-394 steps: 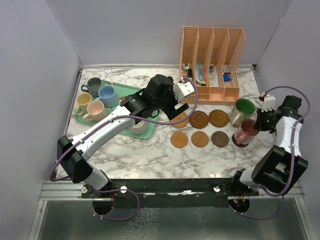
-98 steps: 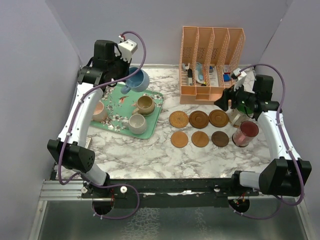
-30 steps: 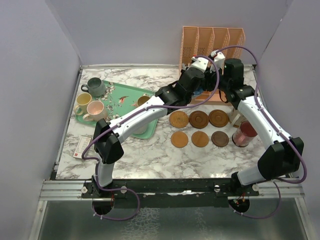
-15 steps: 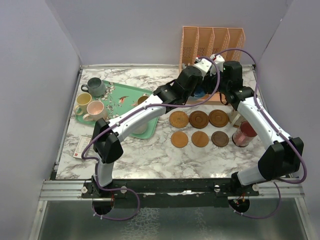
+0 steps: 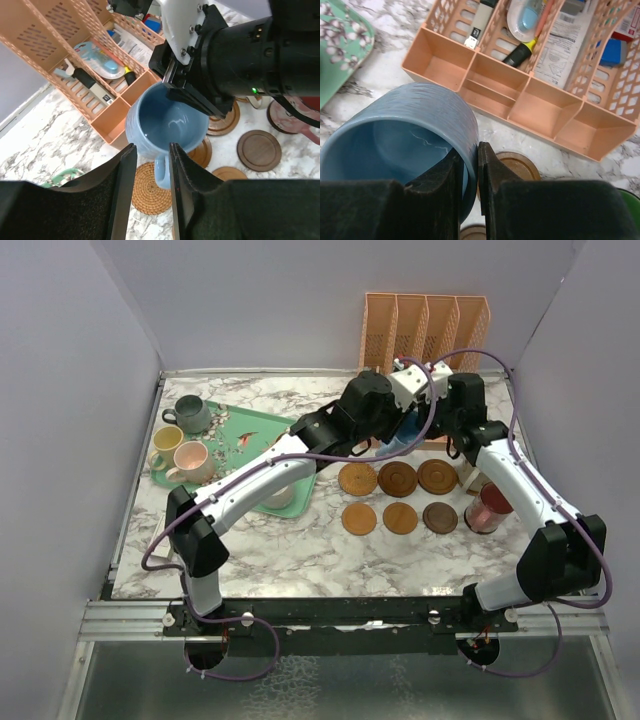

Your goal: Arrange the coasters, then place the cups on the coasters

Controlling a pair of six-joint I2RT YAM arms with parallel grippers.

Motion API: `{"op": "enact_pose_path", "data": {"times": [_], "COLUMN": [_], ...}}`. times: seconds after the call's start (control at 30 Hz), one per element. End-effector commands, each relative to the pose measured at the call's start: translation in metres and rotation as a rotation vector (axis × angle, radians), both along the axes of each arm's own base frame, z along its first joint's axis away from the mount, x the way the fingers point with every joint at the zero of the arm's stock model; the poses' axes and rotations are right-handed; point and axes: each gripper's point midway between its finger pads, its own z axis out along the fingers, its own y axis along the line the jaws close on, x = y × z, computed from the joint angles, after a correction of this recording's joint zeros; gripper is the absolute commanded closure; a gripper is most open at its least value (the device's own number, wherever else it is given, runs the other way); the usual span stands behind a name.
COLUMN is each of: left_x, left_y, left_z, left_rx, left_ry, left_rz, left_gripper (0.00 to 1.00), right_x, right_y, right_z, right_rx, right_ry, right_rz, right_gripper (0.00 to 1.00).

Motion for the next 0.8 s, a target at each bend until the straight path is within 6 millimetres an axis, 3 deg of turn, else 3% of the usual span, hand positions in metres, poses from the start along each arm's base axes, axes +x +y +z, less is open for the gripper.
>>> {"op": "enact_pose_path", "data": {"times": [0.0,0.27,0.5,0.6,0.77], "left_x": [-0.018,-0.029,-0.022,-0.017,-0.011], "left_y": [0.003,0.032,0.061,0.072,0.083], "left_z": [0.014,-0.010,-0.019,-0.017,-0.015], "left_rx": [-0.024,0.082,0.078,0.063,0.055], "left_ry": [-0.005,0.003,0.041,0.048,0.047], "left_rz": [-0.100,-0.190,-0.238,-0.231,-0.221], "left_gripper": [0.64,0.56,0.32,0.19,0.12], "right_x": [0.006,0.002,-0.002,-0.003,-0.002], "right_y": [-0.013,-0.049,-0.087,-0.095,-0.094], "right_z": [0.046,0.020,-0.016,-0.032,-0.050], "right_rx": [-0.009,-0.144,-0.228,-0.260,-0.277], "right_ry": [-0.162,-0.082,0.057,0.117,0.181], "right_rz": [-0.040,-0.043,0.014,0.057,0.116], "right_gripper": [0.99,0.99,0.99,0.99,0.99]}}
